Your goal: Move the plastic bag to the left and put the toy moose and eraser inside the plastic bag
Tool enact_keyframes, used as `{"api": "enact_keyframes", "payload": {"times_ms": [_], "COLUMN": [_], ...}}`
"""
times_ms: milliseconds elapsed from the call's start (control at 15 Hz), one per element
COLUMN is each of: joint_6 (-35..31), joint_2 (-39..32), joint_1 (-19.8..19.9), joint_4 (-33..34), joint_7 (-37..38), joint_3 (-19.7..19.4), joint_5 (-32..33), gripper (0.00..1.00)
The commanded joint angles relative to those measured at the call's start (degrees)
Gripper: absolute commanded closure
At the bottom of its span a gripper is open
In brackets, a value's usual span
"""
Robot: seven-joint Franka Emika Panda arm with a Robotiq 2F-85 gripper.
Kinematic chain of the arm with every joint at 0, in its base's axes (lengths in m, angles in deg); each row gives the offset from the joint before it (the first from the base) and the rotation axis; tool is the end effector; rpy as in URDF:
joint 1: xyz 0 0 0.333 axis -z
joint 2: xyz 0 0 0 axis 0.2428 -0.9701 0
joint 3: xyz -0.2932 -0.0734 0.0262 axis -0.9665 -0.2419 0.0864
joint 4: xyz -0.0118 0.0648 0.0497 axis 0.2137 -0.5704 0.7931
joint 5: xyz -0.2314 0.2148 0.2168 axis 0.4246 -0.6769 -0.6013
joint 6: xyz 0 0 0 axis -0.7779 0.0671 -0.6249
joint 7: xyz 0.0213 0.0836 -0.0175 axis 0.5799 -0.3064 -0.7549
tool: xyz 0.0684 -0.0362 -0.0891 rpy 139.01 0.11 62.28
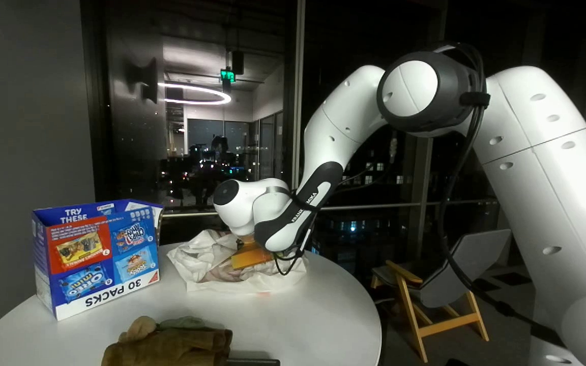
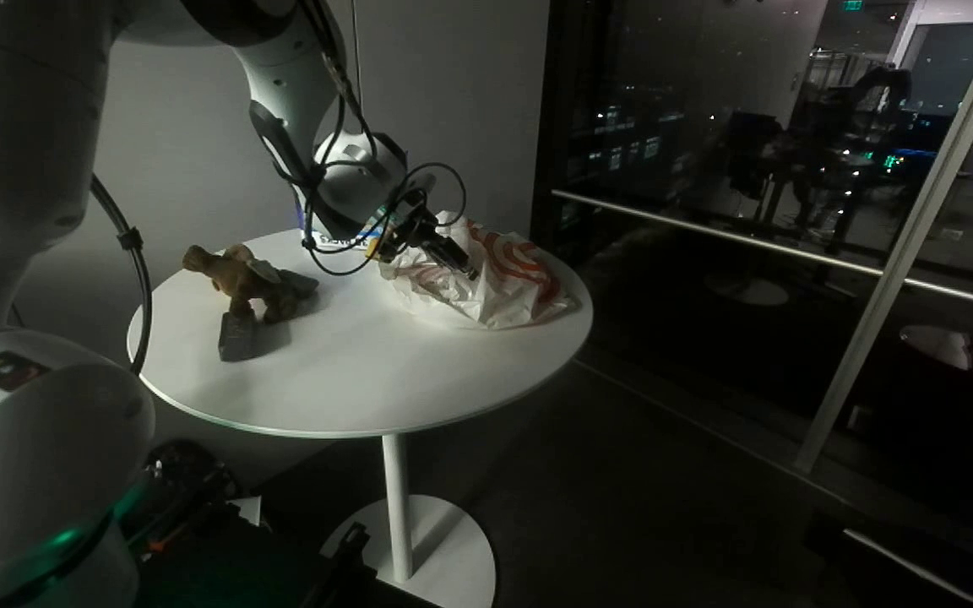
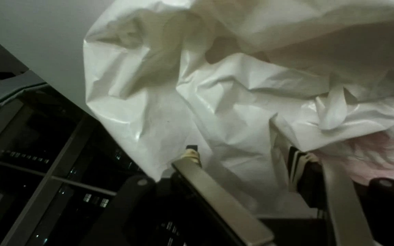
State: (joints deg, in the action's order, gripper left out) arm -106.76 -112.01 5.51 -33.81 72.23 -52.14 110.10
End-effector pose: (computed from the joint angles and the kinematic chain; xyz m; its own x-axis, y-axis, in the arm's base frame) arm 0.6316 0.0743 0.2605 0.6837 -0.3268 0.6525 -0.6325 -0.7114 0.3063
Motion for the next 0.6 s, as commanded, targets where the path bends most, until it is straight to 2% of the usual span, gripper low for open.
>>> {"api": "enact_keyframes", "payload": {"times_ms": [0, 267, 400, 467, 533], "joint_6": [-1.89, -1.60, -1.69, -1.56, -1.70], "joint_2": [-0.35, 0.82, 2.68, 3.74, 5.40], "joint_1": [0.40, 0.90, 1.61, 1.90, 3.01], "joint_4": [1.06, -0.10, -1.81, -2.69, -4.12], "joint_7": [-1.35, -4.91, -10.94, -14.30, -19.33], "joint_3": [-0.29, 0.58, 1.73, 2.29, 3.60], "joint_5": [1.34, -1.18, -4.31, -6.41, -9.33], "gripper": [0.60, 0.91, 0.92, 0.97, 0.94]}}
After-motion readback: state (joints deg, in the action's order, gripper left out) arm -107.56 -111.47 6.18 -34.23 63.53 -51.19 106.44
